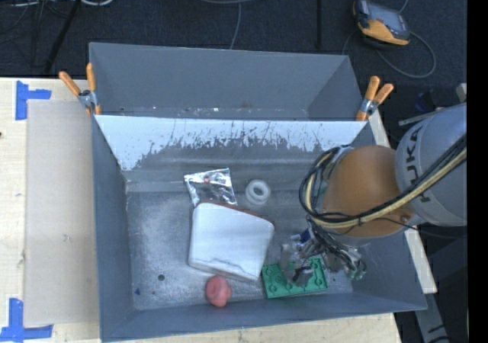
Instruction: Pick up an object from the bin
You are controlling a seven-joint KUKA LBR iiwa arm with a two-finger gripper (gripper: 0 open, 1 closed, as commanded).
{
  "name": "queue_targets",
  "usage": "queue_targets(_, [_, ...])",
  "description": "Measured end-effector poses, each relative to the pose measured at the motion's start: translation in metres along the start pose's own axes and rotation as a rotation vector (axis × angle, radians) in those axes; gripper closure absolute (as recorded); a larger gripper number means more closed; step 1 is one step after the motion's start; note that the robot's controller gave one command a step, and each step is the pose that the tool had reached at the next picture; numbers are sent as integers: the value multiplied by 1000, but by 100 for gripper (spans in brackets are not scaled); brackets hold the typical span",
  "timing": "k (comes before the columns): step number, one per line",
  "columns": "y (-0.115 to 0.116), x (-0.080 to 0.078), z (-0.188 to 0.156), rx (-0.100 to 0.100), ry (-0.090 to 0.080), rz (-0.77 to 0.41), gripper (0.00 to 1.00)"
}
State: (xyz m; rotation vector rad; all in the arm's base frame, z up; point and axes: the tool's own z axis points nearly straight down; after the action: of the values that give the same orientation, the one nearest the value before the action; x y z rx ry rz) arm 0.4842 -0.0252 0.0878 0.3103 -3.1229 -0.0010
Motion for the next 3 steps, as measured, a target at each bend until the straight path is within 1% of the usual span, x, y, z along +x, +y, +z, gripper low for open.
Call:
queue_targets(1, [0,0,0,0,0,0,0])
queue_targets(2, [0,0,0,0,0,0,100])
queue_targets(3, [0,0,0,0,0,0,0])
